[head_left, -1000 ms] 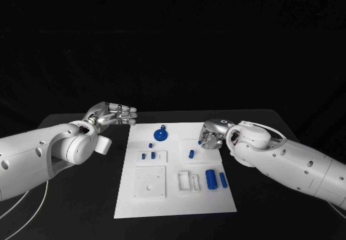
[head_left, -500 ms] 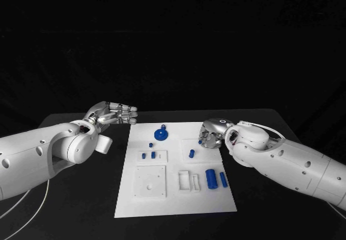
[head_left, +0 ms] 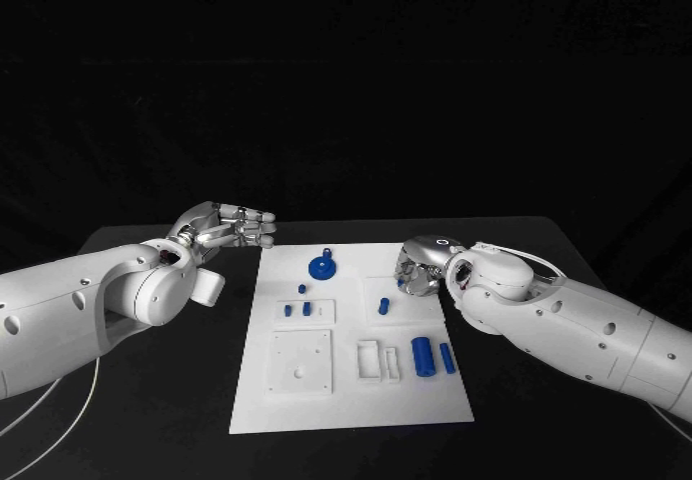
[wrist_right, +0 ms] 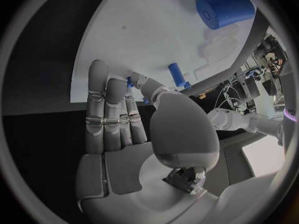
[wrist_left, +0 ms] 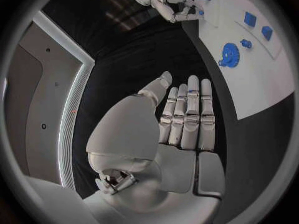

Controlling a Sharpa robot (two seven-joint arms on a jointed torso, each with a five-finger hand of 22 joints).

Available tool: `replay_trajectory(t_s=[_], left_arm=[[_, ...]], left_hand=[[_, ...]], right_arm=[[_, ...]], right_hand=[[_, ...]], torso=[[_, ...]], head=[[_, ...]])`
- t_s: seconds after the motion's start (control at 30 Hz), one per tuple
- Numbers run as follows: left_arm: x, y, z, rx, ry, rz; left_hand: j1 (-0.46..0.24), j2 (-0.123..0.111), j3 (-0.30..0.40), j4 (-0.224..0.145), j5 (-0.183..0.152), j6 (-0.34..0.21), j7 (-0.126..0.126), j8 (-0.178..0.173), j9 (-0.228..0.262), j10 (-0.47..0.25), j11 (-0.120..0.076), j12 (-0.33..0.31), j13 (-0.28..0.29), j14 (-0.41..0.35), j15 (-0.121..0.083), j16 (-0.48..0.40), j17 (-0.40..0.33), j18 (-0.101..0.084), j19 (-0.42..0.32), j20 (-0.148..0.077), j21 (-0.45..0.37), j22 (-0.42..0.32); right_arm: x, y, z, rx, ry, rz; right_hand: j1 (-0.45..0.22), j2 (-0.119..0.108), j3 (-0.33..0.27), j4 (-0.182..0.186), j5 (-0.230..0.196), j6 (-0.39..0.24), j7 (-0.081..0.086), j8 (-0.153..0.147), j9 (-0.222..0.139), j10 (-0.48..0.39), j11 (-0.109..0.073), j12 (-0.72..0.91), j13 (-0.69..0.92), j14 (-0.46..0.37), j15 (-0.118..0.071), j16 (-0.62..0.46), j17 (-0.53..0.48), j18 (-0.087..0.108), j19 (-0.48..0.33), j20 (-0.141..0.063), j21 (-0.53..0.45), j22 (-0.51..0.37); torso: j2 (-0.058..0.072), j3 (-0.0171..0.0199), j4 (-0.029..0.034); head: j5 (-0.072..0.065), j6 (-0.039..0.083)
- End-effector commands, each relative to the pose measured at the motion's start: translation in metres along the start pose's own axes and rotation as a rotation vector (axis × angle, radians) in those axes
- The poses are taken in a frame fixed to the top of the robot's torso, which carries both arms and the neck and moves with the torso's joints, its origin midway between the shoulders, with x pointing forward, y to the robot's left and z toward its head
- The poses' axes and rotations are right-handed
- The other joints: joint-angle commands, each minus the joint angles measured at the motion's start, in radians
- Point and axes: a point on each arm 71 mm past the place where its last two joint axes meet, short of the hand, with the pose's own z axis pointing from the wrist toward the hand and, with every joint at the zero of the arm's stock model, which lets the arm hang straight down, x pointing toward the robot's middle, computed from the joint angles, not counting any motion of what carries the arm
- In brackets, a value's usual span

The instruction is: Assemble the parts on the task board

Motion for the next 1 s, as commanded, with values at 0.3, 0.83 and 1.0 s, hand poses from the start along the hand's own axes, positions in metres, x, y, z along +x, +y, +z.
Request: replay_trajectory(t_s=[0.3,0.83,1.0], left_arm=[[0.002,-0.002,0.001,0.003,0.019,-0.013],[0.001,-0.002,0.001,-0.001,0.019,-0.011],[0.001,-0.002,0.001,-0.001,0.020,-0.010]], left_hand=[[0.000,0.011,-0.004,-0.001,0.003,-0.003,0.002,-0.001,0.001,-0.009,-0.001,0.002,0.000,-0.004,0.002,-0.006,0.000,-0.004,0.006,0.002,0.003,-0.001],[0.005,0.013,-0.007,-0.006,0.003,-0.003,0.003,-0.001,0.001,-0.009,-0.001,0.002,0.000,-0.004,0.001,-0.006,0.000,-0.004,0.007,0.002,0.005,-0.001],[0.005,0.013,-0.007,-0.006,0.003,-0.003,0.003,-0.001,0.001,-0.009,-0.001,0.002,0.000,-0.004,0.001,-0.006,0.000,-0.004,0.007,0.002,0.005,-0.001]], right_arm=[[0.015,0.006,0.000,-0.021,0.070,-0.011],[0.026,0.011,0.000,-0.025,0.094,-0.034],[0.026,0.012,0.001,-0.017,0.080,-0.041]], right_hand=[[0.009,0.010,0.031,-0.008,-0.016,0.025,-0.004,0.002,0.002,0.030,-0.010,-0.003,-0.001,-0.005,-0.007,0.005,0.000,0.007,-0.002,-0.004,-0.004,0.045],[0.027,0.049,0.054,-0.035,-0.057,0.079,-0.015,0.004,0.004,0.091,-0.029,-0.002,0.002,-0.005,-0.019,0.006,0.003,0.001,-0.011,-0.016,0.013,0.112],[0.023,0.053,0.067,-0.044,-0.065,0.093,-0.018,0.002,0.003,0.104,-0.033,-0.002,0.002,-0.004,-0.024,0.005,0.003,-0.001,-0.016,-0.021,0.019,0.135]], torso=[[-0.001,0.0001,-0.0018],[-0.001,-0.0008,-0.0005],[-0.001,-0.0015,-0.0009]], head=[[0.000,-0.004],[0.003,-0.009],[0.004,-0.010]])
